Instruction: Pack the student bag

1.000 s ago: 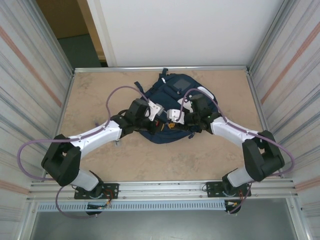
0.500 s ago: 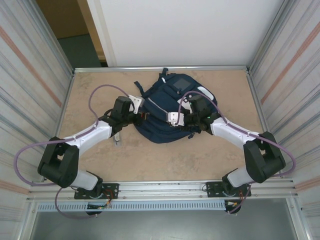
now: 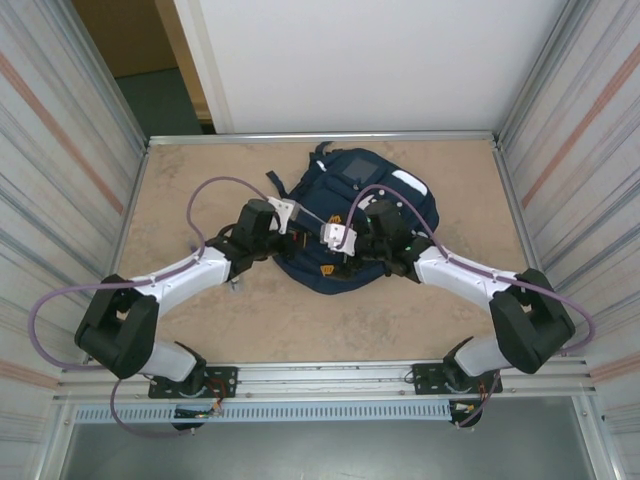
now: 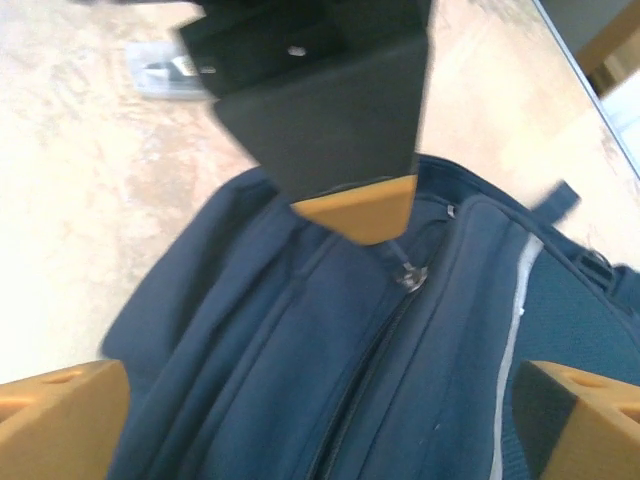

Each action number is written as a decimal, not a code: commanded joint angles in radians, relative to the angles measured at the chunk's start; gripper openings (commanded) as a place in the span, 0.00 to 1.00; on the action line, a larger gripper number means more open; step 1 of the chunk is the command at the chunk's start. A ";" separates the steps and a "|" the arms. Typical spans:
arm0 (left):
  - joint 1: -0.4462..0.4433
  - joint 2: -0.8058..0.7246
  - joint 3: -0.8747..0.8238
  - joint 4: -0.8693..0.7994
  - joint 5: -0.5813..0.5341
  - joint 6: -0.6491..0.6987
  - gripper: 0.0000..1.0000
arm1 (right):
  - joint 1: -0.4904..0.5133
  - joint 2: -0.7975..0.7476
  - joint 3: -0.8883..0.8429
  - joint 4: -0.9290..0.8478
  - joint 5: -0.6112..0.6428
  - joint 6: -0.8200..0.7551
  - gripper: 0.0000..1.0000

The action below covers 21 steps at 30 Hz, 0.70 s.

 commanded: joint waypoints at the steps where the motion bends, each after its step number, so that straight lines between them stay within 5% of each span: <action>1: -0.021 -0.025 -0.031 0.086 0.071 -0.179 0.00 | -0.003 0.049 -0.009 0.054 0.121 0.083 1.00; 5: -0.061 -0.022 -0.025 0.086 0.036 -0.186 0.00 | -0.015 0.078 -0.006 0.057 0.214 0.101 0.89; 14: -0.076 -0.060 -0.061 0.059 -0.103 -0.127 0.00 | -0.023 0.040 0.018 -0.112 0.229 0.087 0.06; 21: -0.035 0.021 -0.066 0.098 -0.466 0.060 0.00 | -0.093 -0.064 0.050 -0.435 0.158 -0.118 0.00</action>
